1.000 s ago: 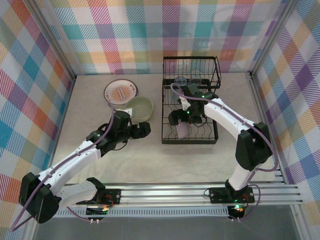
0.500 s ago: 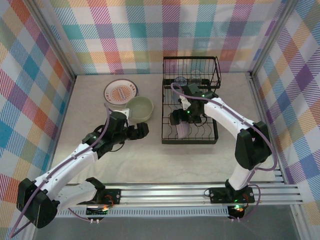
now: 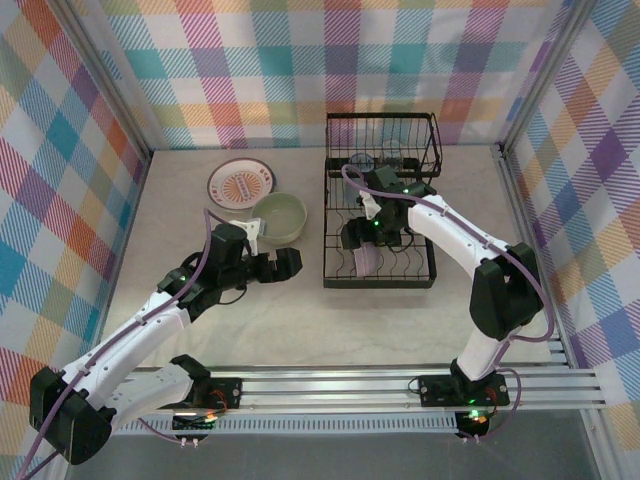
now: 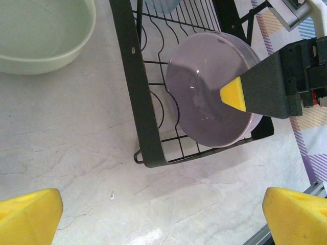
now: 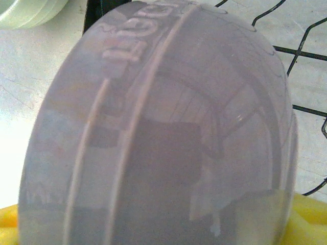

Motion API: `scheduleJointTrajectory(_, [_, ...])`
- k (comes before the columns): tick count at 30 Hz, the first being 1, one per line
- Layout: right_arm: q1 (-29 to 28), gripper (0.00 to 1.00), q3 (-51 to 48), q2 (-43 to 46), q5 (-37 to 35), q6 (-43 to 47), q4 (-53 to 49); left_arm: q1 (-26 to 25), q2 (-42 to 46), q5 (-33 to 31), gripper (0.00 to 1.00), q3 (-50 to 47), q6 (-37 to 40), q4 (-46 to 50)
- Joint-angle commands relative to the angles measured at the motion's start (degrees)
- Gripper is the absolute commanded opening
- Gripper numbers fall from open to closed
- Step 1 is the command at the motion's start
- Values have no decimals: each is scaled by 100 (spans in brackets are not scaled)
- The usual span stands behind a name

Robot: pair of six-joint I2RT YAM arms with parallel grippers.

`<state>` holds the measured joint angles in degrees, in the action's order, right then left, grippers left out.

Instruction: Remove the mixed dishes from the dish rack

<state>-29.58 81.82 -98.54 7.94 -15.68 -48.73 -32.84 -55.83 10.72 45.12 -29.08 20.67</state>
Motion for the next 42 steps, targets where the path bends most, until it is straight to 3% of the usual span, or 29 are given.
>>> scheduleJointTrajectory(1, [-8, 54, -43, -45, 349, -39, 259, 59, 81, 132, 100, -94, -9, -124])
scheduleJointTrajectory(10, [-12, 27, 121, 27, -145, -132, 129, 58, -89, 24, 100, -15, 33, -2])
scheduleJointTrajectory(13, [-12, 24, 167, 65, -243, -141, 109, 58, -129, -1, 100, -30, 34, 8])
scheduleJointTrajectory(42, [-12, 0, 526, 299, -1176, -207, -75, 58, -226, -233, 100, -30, 96, 157])
